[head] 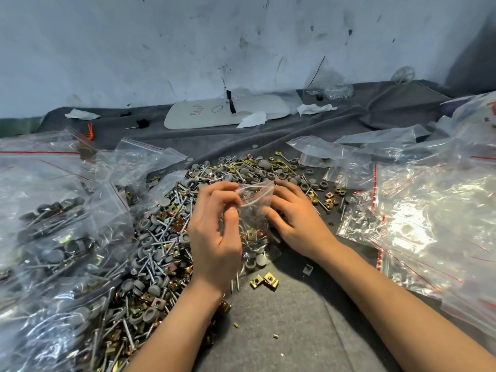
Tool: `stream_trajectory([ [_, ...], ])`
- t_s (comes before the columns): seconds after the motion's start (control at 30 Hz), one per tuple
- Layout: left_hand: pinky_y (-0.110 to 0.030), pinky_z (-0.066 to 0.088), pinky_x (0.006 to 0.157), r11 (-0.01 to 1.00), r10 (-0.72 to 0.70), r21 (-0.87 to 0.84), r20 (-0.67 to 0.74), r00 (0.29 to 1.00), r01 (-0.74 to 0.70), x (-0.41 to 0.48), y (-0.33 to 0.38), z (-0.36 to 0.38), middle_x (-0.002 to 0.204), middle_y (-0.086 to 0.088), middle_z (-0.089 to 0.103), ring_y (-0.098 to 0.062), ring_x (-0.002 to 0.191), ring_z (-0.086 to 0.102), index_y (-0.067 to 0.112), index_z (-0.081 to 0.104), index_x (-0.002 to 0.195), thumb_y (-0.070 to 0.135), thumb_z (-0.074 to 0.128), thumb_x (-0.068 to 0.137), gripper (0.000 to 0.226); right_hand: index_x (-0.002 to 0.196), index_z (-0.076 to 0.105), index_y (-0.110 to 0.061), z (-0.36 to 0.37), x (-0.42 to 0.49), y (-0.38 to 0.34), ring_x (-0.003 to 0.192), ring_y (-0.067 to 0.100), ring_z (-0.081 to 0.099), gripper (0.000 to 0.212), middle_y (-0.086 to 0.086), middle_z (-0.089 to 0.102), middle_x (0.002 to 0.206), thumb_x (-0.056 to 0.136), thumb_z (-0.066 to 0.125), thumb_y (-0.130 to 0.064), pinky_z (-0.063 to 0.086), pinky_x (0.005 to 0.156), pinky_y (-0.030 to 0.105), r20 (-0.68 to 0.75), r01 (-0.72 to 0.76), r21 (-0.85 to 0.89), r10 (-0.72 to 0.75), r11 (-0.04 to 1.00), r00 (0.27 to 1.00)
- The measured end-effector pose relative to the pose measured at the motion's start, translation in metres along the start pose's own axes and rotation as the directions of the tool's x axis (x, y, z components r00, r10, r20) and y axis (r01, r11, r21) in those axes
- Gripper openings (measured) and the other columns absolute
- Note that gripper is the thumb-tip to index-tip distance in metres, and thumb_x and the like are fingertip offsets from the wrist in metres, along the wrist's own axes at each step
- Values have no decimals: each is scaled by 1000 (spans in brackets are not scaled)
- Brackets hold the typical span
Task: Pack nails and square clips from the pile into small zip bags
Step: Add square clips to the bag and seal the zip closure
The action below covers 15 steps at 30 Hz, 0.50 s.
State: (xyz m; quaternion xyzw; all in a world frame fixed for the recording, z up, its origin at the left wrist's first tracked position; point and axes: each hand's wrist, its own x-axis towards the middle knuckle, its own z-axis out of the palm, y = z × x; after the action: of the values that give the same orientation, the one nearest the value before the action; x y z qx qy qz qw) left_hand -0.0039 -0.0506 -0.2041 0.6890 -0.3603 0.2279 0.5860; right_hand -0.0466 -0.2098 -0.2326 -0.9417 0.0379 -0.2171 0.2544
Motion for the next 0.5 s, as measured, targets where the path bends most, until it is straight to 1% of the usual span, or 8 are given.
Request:
stream_trajectory([
  [0.13, -18, 44, 84, 1000, 4, -16, 4, 1000, -3, 0, 0, 0, 101, -7, 60, -8, 98, 56, 6, 59, 84, 13, 42, 85, 18, 125, 59, -24, -1, 0, 0, 140, 18, 28, 30, -4, 50, 140, 100, 44, -31, 25, 111, 48, 27, 6, 33, -7, 999, 1000],
  [0.2, -17, 43, 84, 1000, 0, -20, 4, 1000, 0, 0, 0, 0, 100, -6, 60, -7, 98, 56, 7, 59, 84, 13, 42, 85, 17, 129, 56, -25, 0, 0, -1, 140, 19, 27, 32, -3, 47, 143, 100, 44, -31, 24, 112, 47, 43, 0, 31, -2, 1000, 999],
  [0.33, -15, 42, 84, 1000, -2, -16, 9, 1000, 2, 0, 0, 0, 100, -6, 60, -5, 98, 55, 8, 58, 84, 13, 42, 85, 17, 134, 53, -24, 0, 0, -4, 140, 18, 25, 35, -3, 42, 146, 100, 43, -30, 22, 114, 43, 63, 3, 42, -6, 999, 998],
  [0.5, -14, 42, 83, 1000, -5, -23, 13, 1000, 5, 0, 0, 0, 100, -6, 60, -5, 97, 56, 9, 58, 85, 15, 41, 85, 18, 132, 53, -23, -1, 1, -4, 139, 17, 27, 34, -5, 45, 144, 100, 44, -30, 24, 113, 46, 51, -13, 78, 9, 997, 999],
])
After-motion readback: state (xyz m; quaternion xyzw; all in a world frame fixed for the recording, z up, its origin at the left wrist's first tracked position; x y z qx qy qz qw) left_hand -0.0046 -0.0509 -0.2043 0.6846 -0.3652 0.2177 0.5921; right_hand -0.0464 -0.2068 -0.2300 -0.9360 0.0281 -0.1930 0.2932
